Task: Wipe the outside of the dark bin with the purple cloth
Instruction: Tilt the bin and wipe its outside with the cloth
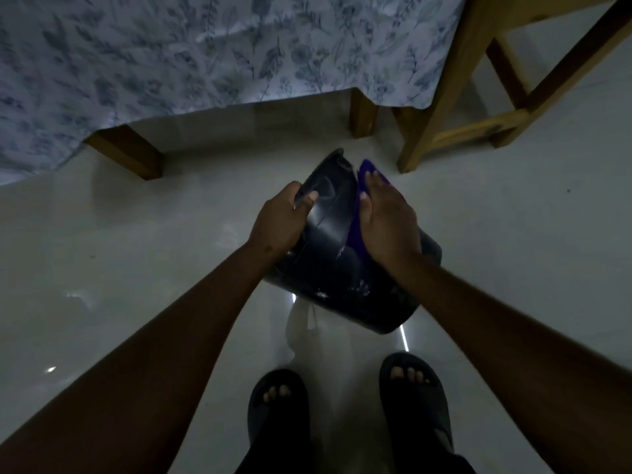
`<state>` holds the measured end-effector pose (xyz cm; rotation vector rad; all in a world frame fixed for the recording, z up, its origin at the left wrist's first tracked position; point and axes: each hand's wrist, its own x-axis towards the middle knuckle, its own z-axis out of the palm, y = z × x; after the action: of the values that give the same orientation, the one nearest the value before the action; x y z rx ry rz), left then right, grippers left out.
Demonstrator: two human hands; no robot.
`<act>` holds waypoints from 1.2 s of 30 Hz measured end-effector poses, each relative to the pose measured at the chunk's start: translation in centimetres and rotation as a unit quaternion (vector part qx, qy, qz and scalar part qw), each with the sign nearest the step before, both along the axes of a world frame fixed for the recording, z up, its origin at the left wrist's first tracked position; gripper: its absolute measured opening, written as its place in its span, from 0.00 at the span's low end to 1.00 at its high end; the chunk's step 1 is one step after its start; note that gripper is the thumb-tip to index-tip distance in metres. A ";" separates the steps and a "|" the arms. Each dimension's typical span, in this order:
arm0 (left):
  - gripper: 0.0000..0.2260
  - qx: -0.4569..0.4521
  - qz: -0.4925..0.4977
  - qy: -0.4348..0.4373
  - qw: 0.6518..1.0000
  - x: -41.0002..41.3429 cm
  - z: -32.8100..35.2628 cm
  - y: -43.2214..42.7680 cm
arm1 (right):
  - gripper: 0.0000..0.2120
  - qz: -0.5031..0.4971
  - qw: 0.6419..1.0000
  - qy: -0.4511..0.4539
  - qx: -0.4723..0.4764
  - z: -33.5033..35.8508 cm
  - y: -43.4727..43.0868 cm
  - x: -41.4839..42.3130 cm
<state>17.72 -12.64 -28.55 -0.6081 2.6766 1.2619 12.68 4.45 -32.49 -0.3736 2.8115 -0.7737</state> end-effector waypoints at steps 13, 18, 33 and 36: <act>0.13 -0.027 -0.004 -0.028 0.999 -1.8 -0.1 0.3 | 0.27 -0.063 0.996 0.033 0.061 -0.7 0.4 2.9; 0.13 -0.050 -0.003 -0.035 0.998 -3.3 -0.1 0.6 | 0.28 0.075 0.986 0.093 0.114 -0.7 -0.4 7.9; 0.12 -0.040 -0.047 -0.063 0.996 -5.9 1.5 0.5 | 0.27 0.071 0.993 0.086 0.046 -0.1 -0.6 3.3; 0.12 0.032 -0.037 -0.039 0.998 -4.9 2.1 -0.1 | 0.26 0.040 0.998 0.040 0.000 0.1 0.4 -0.1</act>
<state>12.85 -12.73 -26.45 -0.5332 2.5602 1.2705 12.54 4.85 -32.37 -0.5236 2.8508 -0.7578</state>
